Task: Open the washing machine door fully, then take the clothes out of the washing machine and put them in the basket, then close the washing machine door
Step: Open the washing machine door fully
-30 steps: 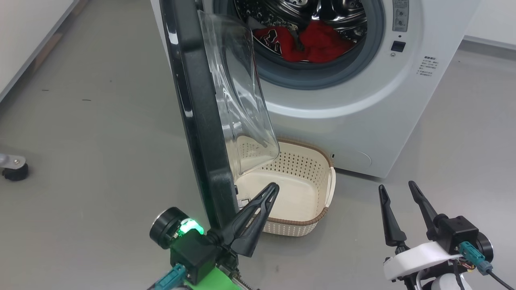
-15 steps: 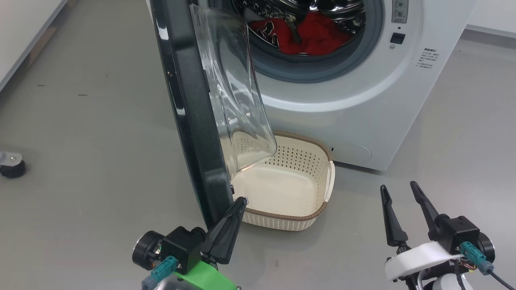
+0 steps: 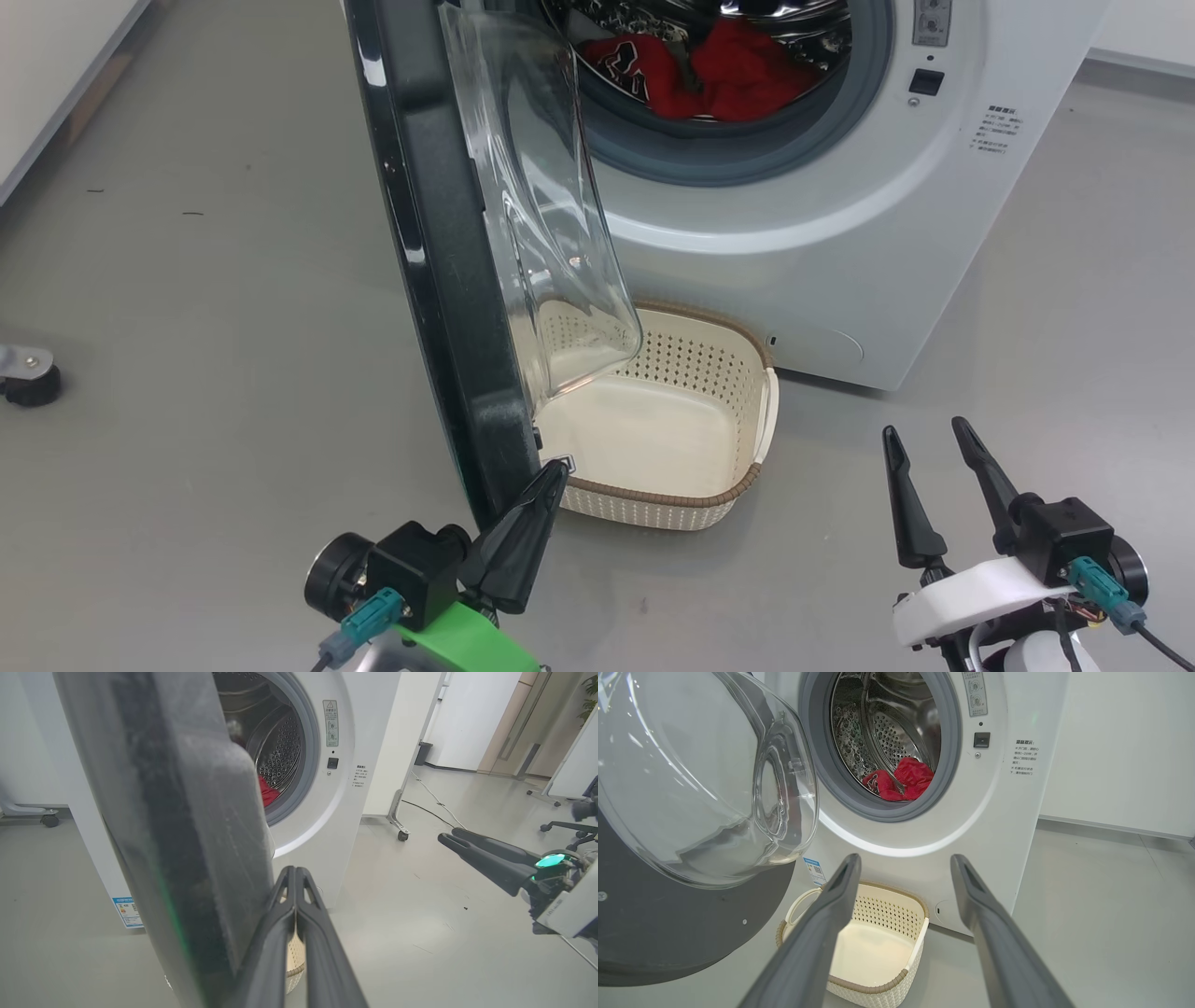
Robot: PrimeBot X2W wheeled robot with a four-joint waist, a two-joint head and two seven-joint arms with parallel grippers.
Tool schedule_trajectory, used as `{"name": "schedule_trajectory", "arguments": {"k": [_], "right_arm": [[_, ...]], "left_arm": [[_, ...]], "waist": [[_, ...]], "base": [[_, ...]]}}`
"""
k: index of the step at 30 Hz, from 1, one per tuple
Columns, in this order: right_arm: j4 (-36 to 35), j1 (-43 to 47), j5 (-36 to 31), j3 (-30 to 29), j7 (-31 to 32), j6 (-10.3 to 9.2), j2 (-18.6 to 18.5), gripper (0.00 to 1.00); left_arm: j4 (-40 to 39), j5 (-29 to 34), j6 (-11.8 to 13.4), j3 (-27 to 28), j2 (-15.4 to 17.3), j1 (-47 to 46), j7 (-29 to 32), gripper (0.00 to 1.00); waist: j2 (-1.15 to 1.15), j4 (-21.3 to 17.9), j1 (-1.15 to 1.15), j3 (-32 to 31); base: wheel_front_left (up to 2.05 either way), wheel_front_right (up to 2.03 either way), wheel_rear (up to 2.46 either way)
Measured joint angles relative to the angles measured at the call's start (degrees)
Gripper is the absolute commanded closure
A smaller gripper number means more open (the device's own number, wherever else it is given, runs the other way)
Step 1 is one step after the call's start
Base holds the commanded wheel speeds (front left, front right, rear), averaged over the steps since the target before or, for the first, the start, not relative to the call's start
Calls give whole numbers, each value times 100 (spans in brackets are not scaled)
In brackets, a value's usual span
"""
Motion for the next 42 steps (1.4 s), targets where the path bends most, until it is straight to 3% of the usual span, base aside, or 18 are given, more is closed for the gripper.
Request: {"name": "schedule_trajectory", "arguments": {"k": [27,42], "right_arm": [[-4,-27,11,-30,0,37,7,0],[-36,-28,12,-27,0,33,7,0]], "left_arm": [[266,-141,399,466,-33,121,-236,100],[432,-224,803,1308,143,171,-530,100]], "waist": [[0,125,0,-101],[0,175,0,-2]], "base": [[0,0,0],[0,0,0]]}}
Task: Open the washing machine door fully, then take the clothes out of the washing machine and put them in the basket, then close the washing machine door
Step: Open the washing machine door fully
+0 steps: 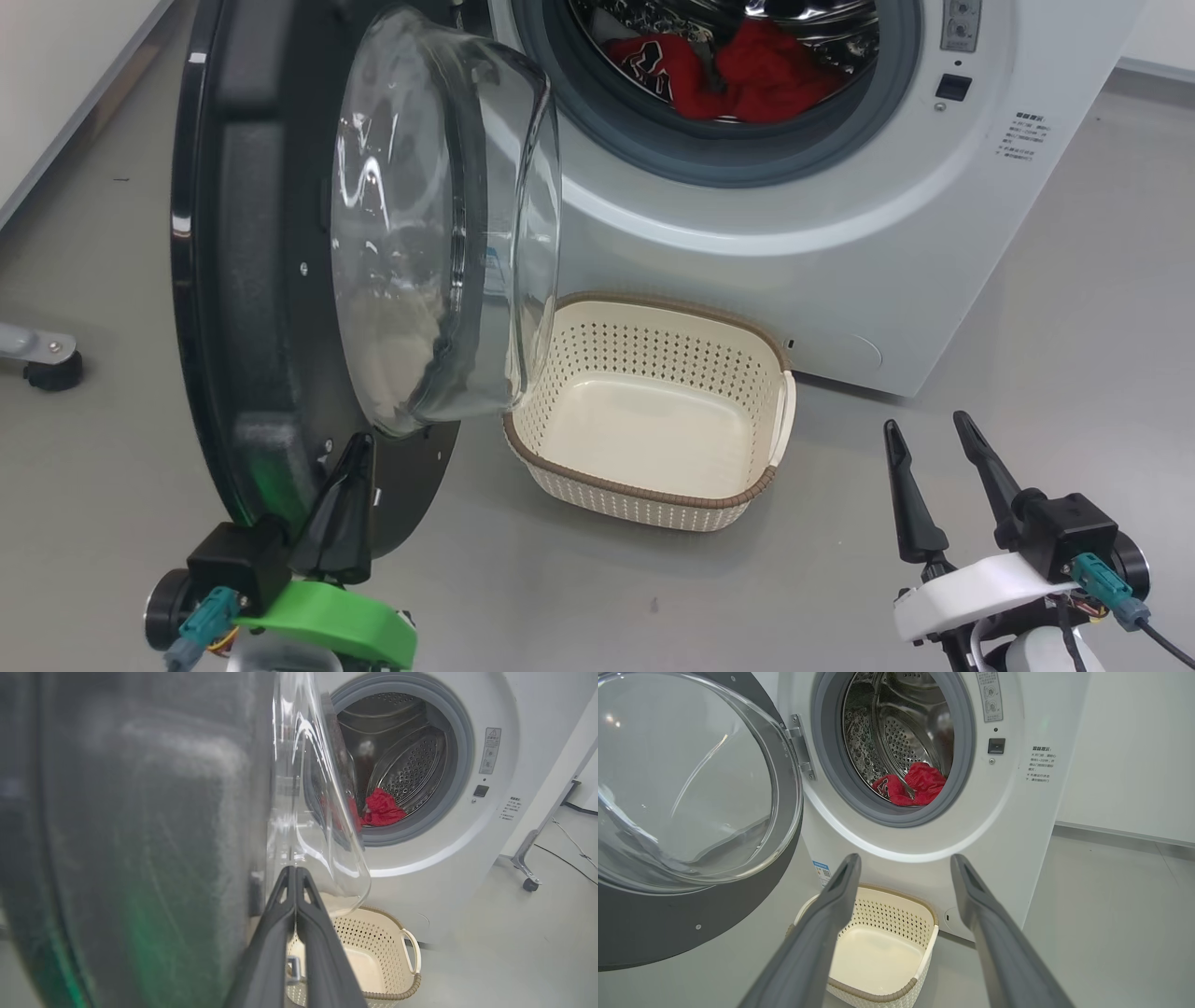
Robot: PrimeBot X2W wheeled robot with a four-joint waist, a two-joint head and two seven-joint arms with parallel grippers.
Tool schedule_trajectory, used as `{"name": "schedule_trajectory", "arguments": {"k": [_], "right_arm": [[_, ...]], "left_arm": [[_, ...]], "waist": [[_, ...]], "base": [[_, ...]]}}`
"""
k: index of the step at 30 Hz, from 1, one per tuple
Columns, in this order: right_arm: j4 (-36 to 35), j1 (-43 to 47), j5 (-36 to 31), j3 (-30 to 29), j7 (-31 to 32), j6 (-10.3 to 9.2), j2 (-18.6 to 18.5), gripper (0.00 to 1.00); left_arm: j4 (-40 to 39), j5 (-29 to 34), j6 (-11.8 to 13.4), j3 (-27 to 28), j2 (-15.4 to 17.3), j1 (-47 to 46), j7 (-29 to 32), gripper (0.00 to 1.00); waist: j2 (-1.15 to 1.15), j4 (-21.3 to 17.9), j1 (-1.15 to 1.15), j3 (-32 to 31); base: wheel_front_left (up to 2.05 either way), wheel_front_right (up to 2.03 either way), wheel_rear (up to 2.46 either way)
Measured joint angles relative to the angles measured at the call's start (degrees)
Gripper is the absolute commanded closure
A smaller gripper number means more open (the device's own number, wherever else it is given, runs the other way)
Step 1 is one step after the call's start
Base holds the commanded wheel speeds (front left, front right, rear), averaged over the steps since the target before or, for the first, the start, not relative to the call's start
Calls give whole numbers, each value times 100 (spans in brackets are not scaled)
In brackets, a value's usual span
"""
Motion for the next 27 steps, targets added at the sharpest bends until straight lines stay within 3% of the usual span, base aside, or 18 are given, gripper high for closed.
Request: {"name": "schedule_trajectory", "arguments": {"k": [27], "right_arm": [[-68,-118,-123,-71,0,-35,-2,0]], "left_arm": [[541,-512,155,1313,146,-385,-392,100]], "waist": [[0,-54,0,387]], "base": [[0,0,0]]}}
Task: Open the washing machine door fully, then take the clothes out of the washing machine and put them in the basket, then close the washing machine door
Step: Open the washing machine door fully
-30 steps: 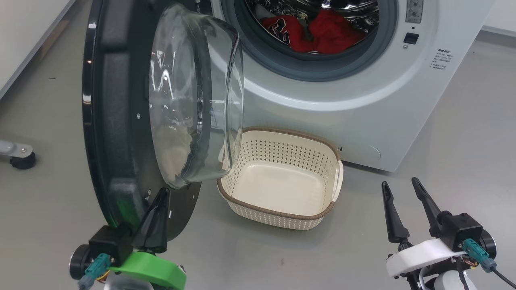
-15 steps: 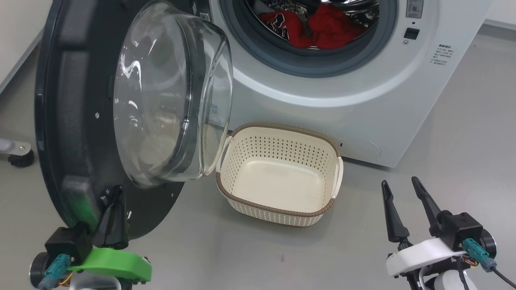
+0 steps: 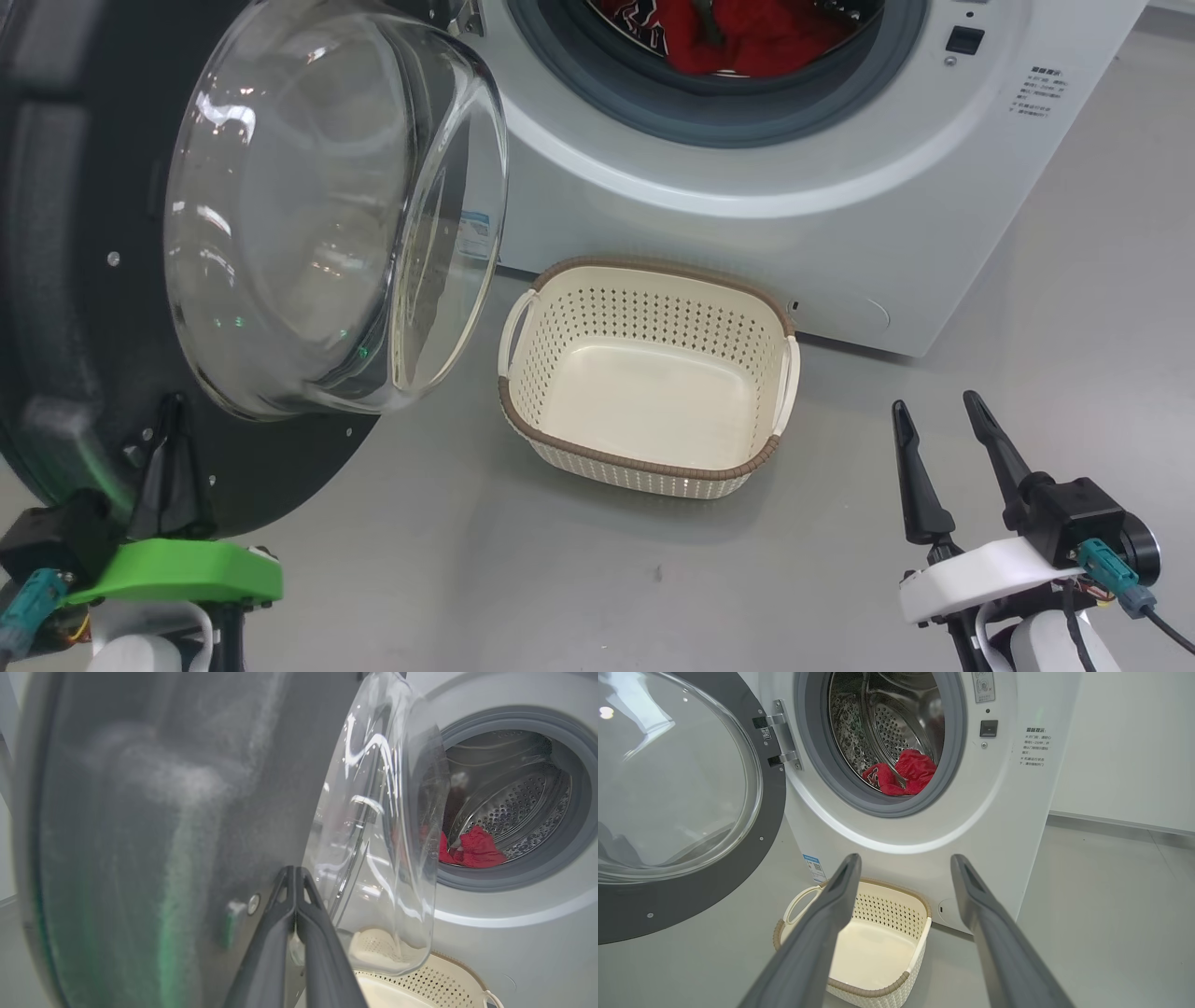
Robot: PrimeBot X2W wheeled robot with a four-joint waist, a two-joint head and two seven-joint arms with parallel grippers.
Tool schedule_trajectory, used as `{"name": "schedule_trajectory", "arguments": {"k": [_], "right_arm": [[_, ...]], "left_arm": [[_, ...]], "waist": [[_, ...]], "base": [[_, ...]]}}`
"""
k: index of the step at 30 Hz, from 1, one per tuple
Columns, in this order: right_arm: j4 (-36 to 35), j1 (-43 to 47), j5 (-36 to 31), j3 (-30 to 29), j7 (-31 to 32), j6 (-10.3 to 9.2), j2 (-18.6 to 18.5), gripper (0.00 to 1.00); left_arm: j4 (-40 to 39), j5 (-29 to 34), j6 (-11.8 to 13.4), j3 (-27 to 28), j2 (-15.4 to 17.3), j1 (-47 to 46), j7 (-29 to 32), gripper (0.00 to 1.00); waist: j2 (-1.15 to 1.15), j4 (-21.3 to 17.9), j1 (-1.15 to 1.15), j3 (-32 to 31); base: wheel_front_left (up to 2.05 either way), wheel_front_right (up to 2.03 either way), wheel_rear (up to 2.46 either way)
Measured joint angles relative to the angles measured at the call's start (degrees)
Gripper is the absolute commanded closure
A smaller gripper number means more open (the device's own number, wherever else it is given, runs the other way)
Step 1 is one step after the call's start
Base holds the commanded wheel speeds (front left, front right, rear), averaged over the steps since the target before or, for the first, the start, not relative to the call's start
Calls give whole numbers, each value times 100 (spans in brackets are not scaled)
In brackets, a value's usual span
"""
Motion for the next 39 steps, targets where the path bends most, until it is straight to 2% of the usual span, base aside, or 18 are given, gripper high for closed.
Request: {"name": "schedule_trajectory", "arguments": {"k": [22,31,39], "right_arm": [[-76,-378,-260,-93,0,94,-10,0],[-52,-421,-292,-165,0,121,-13,0],[-47,-472,-326,-198,0,144,-13,0]], "left_arm": [[702,-337,19,901,215,-767,-171,100],[1012,-337,43,1107,381,-981,-216,100],[1168,-338,43,1239,389,-1079,-223,100]], "waist": [[0,-92,0,624],[0,-111,0,691],[0,-122,0,715]], "base": [[0,0,0],[0,0,0],[0,0,0]]}}
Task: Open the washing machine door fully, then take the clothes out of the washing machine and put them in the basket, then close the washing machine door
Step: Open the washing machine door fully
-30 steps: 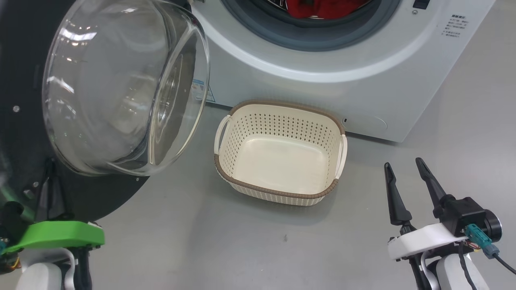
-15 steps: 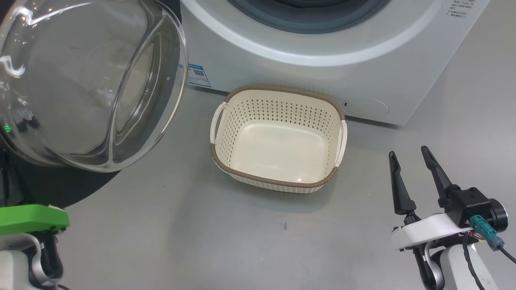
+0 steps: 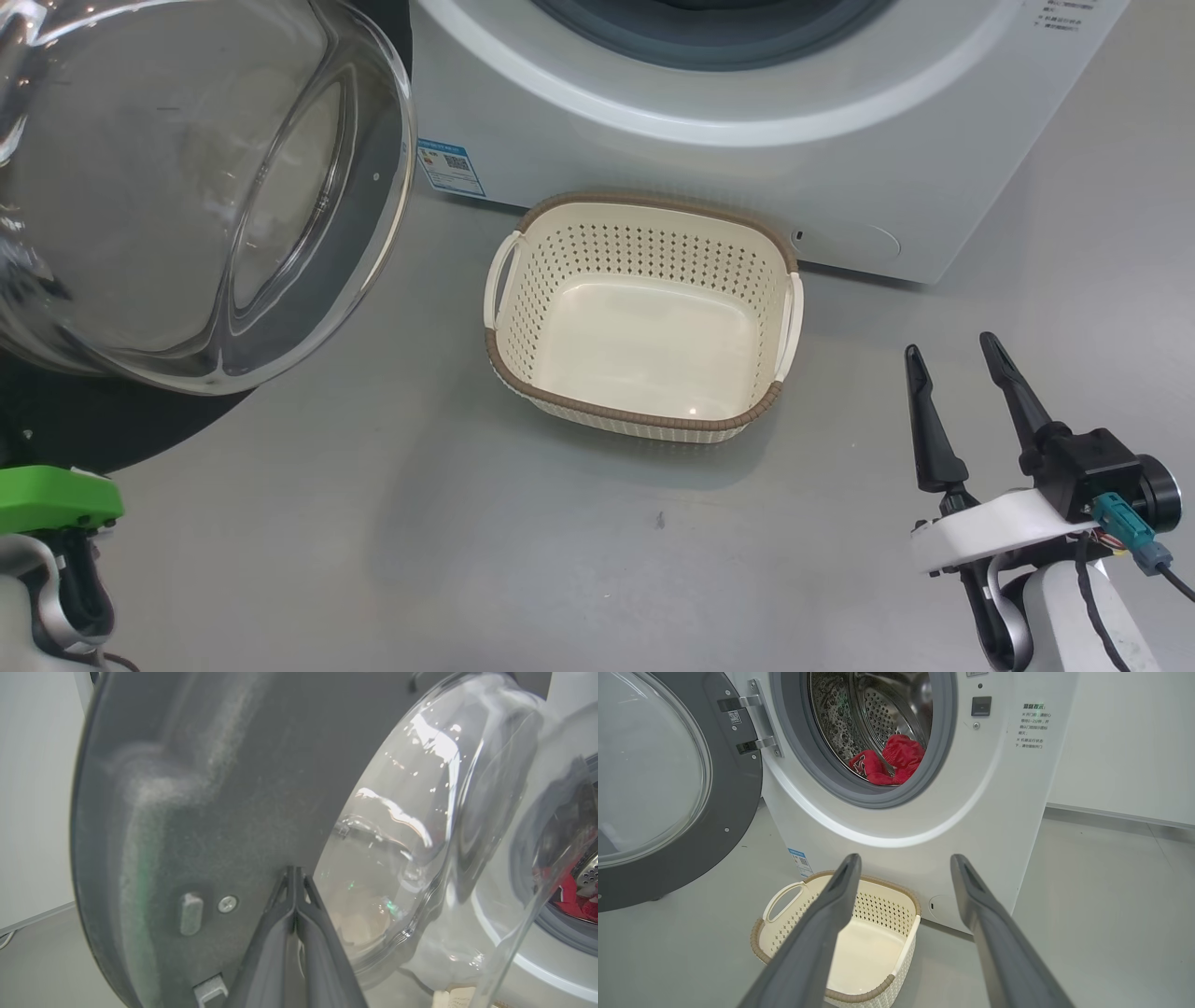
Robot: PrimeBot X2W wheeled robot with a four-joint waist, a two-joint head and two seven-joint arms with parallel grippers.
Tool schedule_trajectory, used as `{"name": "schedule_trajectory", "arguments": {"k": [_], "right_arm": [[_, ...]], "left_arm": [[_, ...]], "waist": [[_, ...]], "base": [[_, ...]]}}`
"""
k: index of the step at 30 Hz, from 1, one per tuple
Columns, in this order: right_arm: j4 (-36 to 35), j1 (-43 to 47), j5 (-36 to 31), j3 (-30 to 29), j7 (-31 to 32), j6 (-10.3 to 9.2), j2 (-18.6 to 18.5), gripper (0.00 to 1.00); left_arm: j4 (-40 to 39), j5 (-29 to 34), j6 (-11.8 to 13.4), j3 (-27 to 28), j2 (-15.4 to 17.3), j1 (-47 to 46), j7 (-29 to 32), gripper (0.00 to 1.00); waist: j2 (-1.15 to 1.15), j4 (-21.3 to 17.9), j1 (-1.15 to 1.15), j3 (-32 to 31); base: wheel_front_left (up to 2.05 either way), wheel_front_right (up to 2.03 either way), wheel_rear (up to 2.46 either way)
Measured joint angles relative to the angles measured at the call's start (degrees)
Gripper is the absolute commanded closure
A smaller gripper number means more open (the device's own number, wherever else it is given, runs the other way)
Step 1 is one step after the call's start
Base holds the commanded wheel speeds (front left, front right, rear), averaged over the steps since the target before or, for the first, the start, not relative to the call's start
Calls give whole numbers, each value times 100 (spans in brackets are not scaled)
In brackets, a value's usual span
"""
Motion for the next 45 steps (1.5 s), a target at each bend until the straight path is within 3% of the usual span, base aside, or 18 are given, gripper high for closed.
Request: {"name": "schedule_trajectory", "arguments": {"k": [17,30,39,40,43,44,45], "right_arm": [[141,-63,-4,-8,0,51,0,0],[248,23,57,-20,0,53,3,0],[323,232,216,63,0,55,7,0],[323,253,221,87,0,59,7,0],[332,307,258,143,0,62,14,0],[334,311,259,151,0,62,13,0],[334,311,267,163,0,62,13,0]], "left_arm": [[-115,233,-154,-20,-248,87,-16,100],[-526,616,-375,-385,-575,678,-16,100],[-728,859,-508,-738,-605,1210,-16,100],[-762,883,-517,-780,-609,1257,-16,93],[-870,903,-559,-866,-620,1372,-16,41],[-895,922,-565,-909,-624,1403,-16,6],[-933,936,-568,-942,-632,1437,-16,0]], "waist": [[0,13,0,-208],[0,44,0,-540],[0,36,0,-854],[0,29,0,-887],[0,-11,0,-968],[0,-31,0,-990],[0,-53,0,-1011]], "base": [[0,0,0],[0,0,0],[0,0,0],[0,0,0],[0,0,0],[0,0,0],[0,0,0]]}}
